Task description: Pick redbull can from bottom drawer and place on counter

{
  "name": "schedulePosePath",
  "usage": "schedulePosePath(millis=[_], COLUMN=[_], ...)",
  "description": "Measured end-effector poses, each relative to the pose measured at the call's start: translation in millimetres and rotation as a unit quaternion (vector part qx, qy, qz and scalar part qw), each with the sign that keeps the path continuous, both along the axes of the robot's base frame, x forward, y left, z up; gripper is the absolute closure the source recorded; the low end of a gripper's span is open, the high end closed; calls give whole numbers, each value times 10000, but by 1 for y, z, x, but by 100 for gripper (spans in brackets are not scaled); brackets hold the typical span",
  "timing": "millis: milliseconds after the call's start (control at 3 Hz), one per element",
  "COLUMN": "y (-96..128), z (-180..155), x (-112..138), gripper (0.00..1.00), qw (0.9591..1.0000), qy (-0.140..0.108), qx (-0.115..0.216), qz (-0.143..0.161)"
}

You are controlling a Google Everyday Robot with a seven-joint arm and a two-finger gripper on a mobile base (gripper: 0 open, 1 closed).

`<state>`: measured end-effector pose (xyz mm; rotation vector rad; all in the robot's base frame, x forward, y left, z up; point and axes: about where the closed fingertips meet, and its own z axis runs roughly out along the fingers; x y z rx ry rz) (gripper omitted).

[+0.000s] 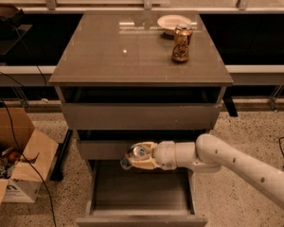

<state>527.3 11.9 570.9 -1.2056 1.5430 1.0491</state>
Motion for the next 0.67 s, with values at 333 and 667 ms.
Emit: schedulePosePath(millis=[333,667], y=[-4,-6], z=[93,215], x=[-25,-31], gripper=[100,100], qw=[9958,9787], qy=[-692,-1777], qx=[114,13], qz=[590,1033])
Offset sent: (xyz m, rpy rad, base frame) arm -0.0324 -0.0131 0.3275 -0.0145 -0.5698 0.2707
